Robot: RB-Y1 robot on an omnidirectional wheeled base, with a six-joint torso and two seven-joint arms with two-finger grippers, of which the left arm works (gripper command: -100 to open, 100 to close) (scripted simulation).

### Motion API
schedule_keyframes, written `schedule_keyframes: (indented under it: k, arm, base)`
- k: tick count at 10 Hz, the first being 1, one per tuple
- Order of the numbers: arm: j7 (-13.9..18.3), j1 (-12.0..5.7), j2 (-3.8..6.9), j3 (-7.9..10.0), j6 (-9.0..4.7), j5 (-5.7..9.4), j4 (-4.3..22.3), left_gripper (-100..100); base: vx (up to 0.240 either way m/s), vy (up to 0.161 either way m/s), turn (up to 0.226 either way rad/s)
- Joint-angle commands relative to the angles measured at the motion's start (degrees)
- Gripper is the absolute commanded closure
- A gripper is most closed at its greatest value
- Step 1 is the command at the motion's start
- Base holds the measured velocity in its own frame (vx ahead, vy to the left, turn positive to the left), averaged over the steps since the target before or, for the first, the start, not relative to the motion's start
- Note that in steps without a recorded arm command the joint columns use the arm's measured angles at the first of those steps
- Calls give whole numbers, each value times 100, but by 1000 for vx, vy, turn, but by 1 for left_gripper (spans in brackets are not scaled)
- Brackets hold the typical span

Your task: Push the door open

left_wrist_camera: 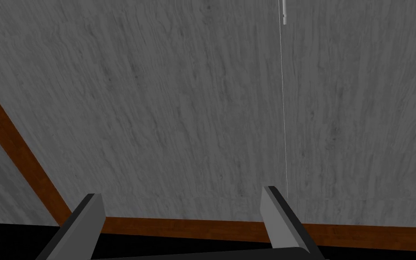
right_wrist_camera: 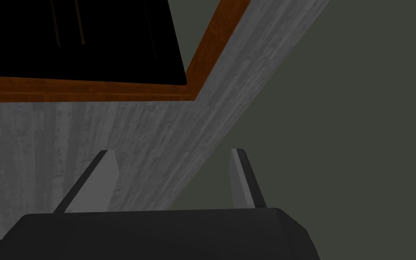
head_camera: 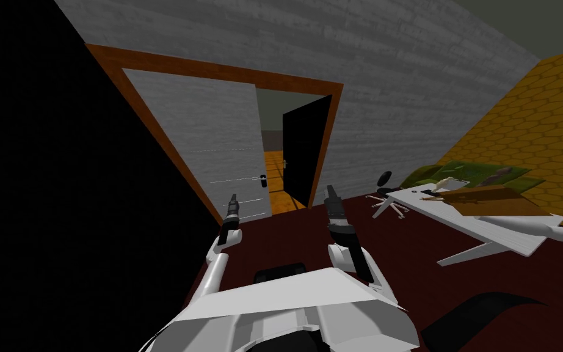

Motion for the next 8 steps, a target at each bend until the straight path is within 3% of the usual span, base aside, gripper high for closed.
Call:
schedule_keyframes:
  k: [1,3,4,8]
  arm:
    - [-39,-163,-6,71,-38,57,286,-100]
    - [-106,-396,-29,169,-72,130,629,-100]
    - [-106,-396,-29,169,-72,130,672,-100]
    - [-234,-838,-97,355,-136,268,1392,-100]
  base:
    - [83,9,-58]
    - [92,14,-62]
    - [68,9,-27]
    - [82,10,-56]
